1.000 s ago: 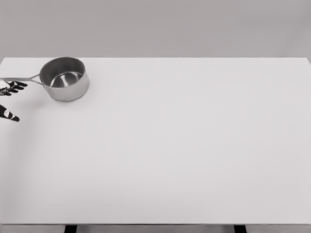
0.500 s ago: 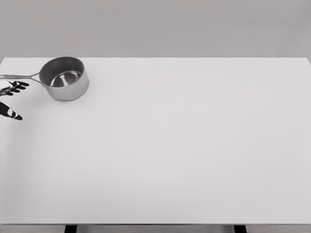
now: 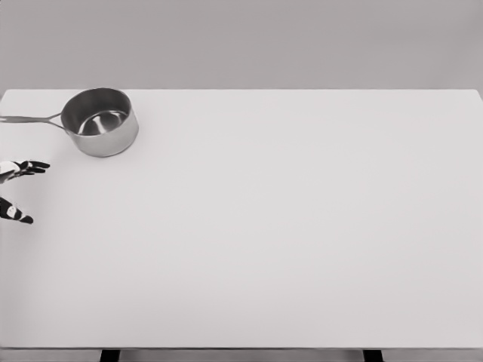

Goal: Rotate pot handle

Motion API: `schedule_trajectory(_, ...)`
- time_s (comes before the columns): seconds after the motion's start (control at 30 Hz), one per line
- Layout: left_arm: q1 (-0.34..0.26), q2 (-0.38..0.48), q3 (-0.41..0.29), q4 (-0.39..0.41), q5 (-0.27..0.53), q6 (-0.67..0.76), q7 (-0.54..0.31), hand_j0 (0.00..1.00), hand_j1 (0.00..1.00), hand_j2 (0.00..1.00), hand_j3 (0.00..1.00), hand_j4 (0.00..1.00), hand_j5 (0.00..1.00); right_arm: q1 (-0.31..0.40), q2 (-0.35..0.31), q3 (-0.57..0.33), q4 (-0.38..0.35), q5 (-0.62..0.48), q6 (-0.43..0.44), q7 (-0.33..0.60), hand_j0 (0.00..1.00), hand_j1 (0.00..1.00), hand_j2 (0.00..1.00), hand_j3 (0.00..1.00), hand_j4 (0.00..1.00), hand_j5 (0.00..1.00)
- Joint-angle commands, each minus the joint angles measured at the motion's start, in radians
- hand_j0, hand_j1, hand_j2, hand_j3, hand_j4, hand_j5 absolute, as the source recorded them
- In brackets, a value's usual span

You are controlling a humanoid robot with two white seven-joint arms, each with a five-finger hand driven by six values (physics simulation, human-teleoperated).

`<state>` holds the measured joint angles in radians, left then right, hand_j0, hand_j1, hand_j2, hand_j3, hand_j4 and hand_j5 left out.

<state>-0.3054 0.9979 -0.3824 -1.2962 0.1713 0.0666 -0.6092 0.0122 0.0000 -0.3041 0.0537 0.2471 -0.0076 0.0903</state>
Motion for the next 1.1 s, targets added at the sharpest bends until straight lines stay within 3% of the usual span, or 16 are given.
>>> schedule_trajectory(0.0, 0.0, 0.048, 0.103, -0.1, 0.05, -0.034, -0.002, 1.0, 1.0, 1.0, 1.0, 1.0, 1.0, 0.0, 0.0, 0.0, 0.0, 0.0, 0.0, 0.0, 1.0, 1.0, 1.0, 1.0, 1.0, 1.0)
schedule_trajectory(0.17, 0.201, 0.059, 0.392, -0.268, 0.151, -0.099, -0.002, 1.0, 1.0, 1.0, 1.0, 1.0, 1.0, 0.0, 0.0, 0.0, 0.0, 0.0, 0.0, 0.0, 1.0, 1.0, 1.0, 1.0, 1.0, 1.0)
schedule_trajectory(0.3, 0.256, 0.041, 0.502, -0.362, 0.201, -0.192, -0.002, 1.0, 1.0, 1.0, 1.0, 1.0, 1.0, 0.0, 0.0, 0.0, 0.0, 0.0, 0.0, 0.0, 1.0, 1.0, 1.0, 1.0, 1.0, 1.0)
schedule_trajectory(0.47, 0.258, -0.044, 0.507, -0.506, 0.198, -0.399, -0.002, 1.0, 1.0, 1.0, 1.0, 1.0, 1.0, 0.0, 0.0, 0.0, 0.0, 0.0, 0.0, 0.0, 1.0, 1.0, 1.0, 1.0, 1.0, 1.0)
schedule_trajectory(0.67, 0.259, -0.186, 0.439, -0.506, 0.194, -0.677, -0.002, 1.0, 1.0, 1.0, 1.0, 1.0, 1.0, 0.0, 0.0, 0.0, 0.0, 0.0, 0.0, 0.0, 1.0, 1.0, 1.0, 1.0, 1.0, 1.0)
schedule_trajectory(0.73, 0.259, -0.239, 0.412, -0.506, 0.188, -0.677, -0.002, 1.0, 1.0, 1.0, 1.0, 1.0, 1.0, 0.0, 0.0, 0.0, 0.0, 0.0, 0.0, 0.0, 1.0, 1.0, 1.0, 1.0, 1.0, 1.0)
schedule_trajectory(1.07, 0.259, -0.24, 0.386, -0.506, 0.16, -0.677, -0.002, 1.0, 1.0, 1.0, 1.0, 1.0, 1.0, 0.0, 0.0, 0.0, 0.0, 0.0, 0.0, 0.0, 1.0, 1.0, 1.0, 1.0, 1.0, 1.0)
